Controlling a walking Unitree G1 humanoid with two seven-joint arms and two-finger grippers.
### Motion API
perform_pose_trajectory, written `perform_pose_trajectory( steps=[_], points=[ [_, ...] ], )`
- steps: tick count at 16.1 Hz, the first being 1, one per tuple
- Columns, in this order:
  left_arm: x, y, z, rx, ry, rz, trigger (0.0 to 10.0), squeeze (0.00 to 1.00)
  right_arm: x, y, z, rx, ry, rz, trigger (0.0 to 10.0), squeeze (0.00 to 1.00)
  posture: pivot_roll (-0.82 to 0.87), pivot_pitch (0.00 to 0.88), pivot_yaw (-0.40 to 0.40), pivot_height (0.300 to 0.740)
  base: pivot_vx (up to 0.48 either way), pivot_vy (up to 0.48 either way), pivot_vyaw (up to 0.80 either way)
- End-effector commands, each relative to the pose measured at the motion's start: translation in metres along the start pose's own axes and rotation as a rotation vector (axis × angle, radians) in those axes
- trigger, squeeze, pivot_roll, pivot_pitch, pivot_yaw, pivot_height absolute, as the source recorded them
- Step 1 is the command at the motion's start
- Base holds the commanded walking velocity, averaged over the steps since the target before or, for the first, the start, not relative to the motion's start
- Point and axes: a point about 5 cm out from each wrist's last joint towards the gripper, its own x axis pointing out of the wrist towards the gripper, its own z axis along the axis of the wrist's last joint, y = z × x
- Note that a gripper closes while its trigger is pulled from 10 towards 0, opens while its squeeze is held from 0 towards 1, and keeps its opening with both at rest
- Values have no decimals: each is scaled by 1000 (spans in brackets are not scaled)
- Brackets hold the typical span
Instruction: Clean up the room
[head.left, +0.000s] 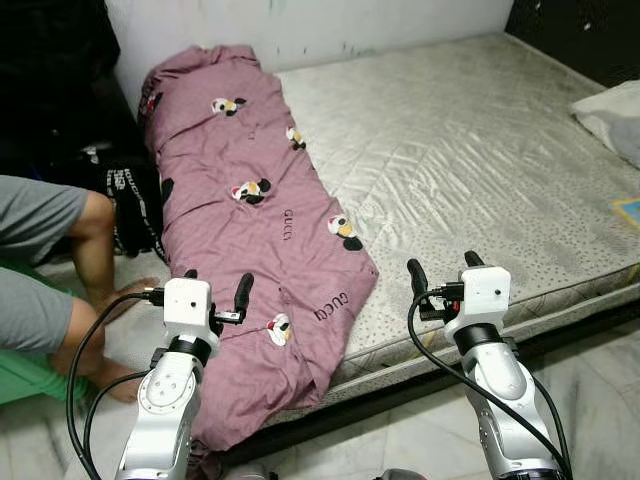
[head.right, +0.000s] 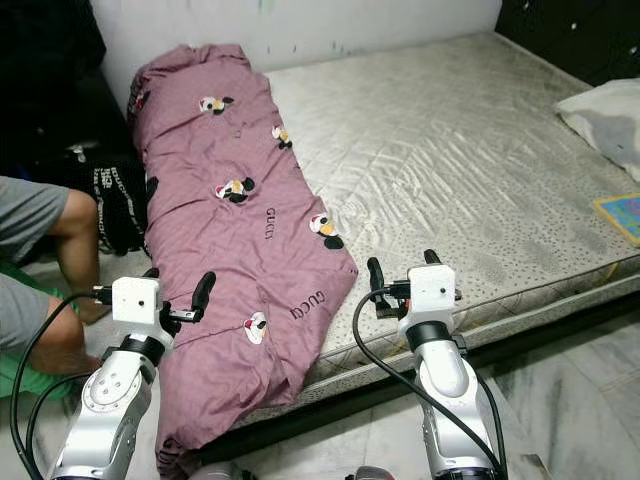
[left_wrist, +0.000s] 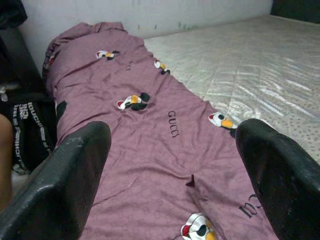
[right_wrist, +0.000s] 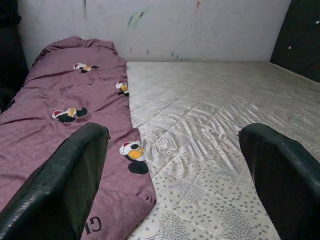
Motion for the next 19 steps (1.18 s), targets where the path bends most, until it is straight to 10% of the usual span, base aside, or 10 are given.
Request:
perform_pose_trajectory(
  steps=[1,12,19],
  points=[
    [0,2,1,3,2,10,10000,0,0,0,2,4,1,-1,10000,0,-64,0,59,740,0,0,-800],
    [3,9,5,23,-13,36,10000,0,1,6,4,17,-5,10,10000,0,-53,0,49,735,0,0,-199],
    [2,9,4,24,-9,31,10000,0,1,6,4,19,-7,18,10000,0,-54,0,51,652,0,0,0]
  ],
)
